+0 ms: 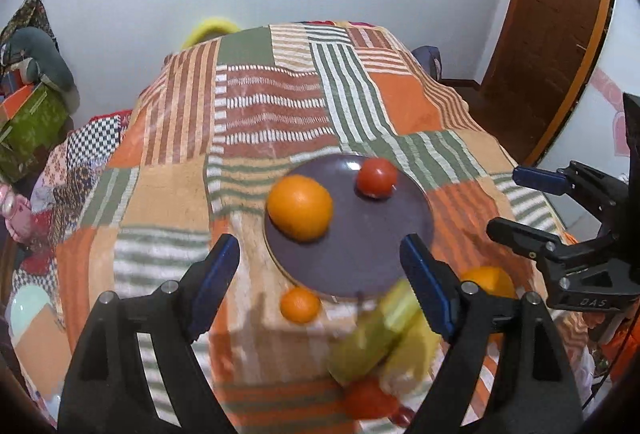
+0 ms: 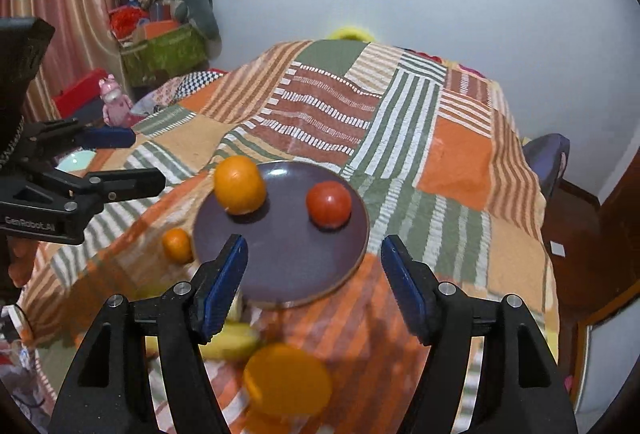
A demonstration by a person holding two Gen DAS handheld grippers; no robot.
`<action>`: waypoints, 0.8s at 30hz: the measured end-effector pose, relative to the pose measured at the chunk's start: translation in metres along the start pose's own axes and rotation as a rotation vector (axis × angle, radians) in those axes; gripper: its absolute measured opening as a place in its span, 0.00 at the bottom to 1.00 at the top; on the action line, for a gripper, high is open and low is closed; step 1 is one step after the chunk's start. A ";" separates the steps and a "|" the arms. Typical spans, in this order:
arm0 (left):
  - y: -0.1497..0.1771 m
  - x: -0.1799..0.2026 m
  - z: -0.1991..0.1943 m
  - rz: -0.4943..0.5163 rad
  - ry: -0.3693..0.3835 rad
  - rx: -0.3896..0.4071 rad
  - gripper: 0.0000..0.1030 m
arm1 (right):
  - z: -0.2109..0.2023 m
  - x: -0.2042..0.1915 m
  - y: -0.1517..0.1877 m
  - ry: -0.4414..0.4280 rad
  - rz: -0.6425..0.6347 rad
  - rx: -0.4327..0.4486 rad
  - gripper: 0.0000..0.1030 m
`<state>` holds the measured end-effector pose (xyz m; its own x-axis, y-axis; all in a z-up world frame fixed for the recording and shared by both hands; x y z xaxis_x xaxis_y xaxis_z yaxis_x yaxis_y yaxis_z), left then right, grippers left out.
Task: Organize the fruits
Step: 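Grasp the Dole orange with the right tool while the left tool grasps the yellow squash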
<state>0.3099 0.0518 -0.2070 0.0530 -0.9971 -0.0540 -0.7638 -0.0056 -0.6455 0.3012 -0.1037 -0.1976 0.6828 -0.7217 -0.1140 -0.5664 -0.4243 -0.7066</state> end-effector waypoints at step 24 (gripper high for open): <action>0.104 0.063 0.012 0.087 0.071 -0.119 0.50 | 0.021 0.002 0.091 -0.027 0.164 -0.127 0.73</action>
<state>0.2411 -0.0112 -0.2865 -0.0589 -0.9971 -0.0491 -0.8345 0.0761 -0.5457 0.2600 -0.1323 -0.2768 0.5879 -0.7725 -0.2402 -0.7234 -0.3691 -0.5834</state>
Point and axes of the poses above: each gripper's, at about its wrist camera, not at the fingertips, and z roughly the way its jaws point, x to its right, y to its underside, the point moved 9 cm from there along z, roughly the way its jaws point, and after that the axes turned 10 degrees about -y, right-handed, at the moved point
